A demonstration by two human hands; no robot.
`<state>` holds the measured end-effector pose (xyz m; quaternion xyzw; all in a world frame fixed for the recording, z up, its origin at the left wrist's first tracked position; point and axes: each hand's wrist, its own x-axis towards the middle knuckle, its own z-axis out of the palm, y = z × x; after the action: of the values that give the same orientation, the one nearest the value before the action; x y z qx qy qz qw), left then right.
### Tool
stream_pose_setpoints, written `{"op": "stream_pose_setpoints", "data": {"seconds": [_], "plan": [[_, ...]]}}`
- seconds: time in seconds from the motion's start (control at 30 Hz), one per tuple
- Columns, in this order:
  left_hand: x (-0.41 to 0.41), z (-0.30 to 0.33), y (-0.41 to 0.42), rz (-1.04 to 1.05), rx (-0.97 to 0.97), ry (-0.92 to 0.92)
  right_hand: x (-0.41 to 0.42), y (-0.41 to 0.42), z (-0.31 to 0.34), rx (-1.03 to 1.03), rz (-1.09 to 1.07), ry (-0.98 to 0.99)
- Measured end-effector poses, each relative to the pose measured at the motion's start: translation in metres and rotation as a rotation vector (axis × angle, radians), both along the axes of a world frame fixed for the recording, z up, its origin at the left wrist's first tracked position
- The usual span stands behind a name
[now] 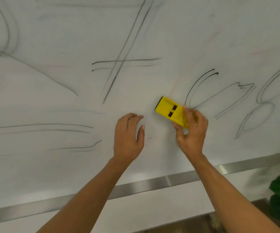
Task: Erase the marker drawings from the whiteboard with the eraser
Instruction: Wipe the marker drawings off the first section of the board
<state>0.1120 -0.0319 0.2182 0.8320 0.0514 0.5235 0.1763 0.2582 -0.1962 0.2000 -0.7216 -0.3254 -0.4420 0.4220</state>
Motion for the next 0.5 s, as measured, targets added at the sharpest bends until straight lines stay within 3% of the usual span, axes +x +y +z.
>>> {"op": "stream_pose_setpoints", "data": {"seconds": [0.13, 0.27, 0.37, 0.5], "plan": [[0.017, 0.033, 0.006, 0.082, 0.223, -0.087, 0.019, 0.001, 0.061, 0.291, -0.067, 0.125], [0.032, 0.059, 0.012, 0.128, 0.35, -0.134, 0.037, 0.005, 0.108, 0.402, -0.093, 0.184], [0.038, 0.063, 0.022, 0.216, 0.408, -0.146, 0.041, 0.008, 0.112, 0.335, -0.089, 0.098], [0.04, 0.052, 0.038, 0.317, 0.452, -0.15, 0.036, 0.012, 0.062, 0.045, -0.042, -0.187]]}}
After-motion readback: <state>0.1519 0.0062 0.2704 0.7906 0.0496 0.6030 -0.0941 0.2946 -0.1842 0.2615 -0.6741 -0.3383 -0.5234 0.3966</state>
